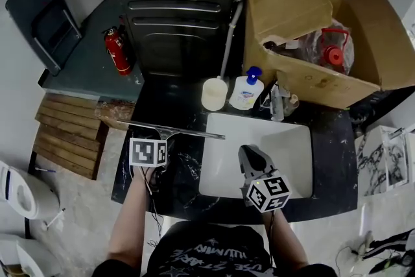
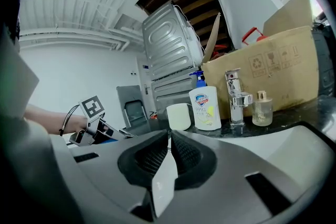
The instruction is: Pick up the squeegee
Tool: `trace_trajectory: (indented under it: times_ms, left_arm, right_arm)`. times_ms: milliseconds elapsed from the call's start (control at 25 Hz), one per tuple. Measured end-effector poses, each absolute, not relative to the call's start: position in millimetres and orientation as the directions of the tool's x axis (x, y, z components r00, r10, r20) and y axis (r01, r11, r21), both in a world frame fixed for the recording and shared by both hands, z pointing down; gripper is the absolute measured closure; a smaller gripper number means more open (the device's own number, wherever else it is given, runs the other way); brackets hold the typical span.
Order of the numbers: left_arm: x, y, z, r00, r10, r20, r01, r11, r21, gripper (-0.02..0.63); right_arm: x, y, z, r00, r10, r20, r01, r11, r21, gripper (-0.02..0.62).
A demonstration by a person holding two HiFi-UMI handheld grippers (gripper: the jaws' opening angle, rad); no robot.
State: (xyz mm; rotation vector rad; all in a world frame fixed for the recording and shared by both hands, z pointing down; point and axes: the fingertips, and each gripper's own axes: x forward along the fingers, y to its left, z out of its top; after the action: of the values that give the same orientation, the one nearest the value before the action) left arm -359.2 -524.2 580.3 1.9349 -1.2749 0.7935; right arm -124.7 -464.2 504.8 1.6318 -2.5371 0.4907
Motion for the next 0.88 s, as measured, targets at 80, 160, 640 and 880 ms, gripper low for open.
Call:
trace_trajectory:
  times_ms: [80,160,640,880]
  left_arm:
    - [-360.6,-525.6,582.9,0.313,-0.521,0.794,-0.941,-0.284,0.185,0.348]
    - [-361.2,-526.4,583.4,0.297,-0.527,0.796,-0.946,-0.273,0.171,0.35]
    - [-352.3,-524.2,585.3,0.265,-0.569,0.778,-0.957,-0.256,0.139,0.46]
    - [-353.3,-519.6,582.0,0.268,-0.593,0.759,-0.96,-0.232,0.157,0.466]
  right_arm:
    - [-124.0,-464.8,504.8,-0.426,-0.872,0.241,-0.899,0.378,-0.221,0.546]
    - [-123.7,-464.8,504.9,-0.426,-0.873,0.238,-0.899,0.377,-0.224,0.546]
    - [-122.7,-459.3,503.2,-0.436,-0.87,0.231,-0.894,0.388,-0.225,0.546]
    - [-122.0,-455.4,499.0,-0.452,-0.861,0.232,-0.887,0.408,-0.217,0.546]
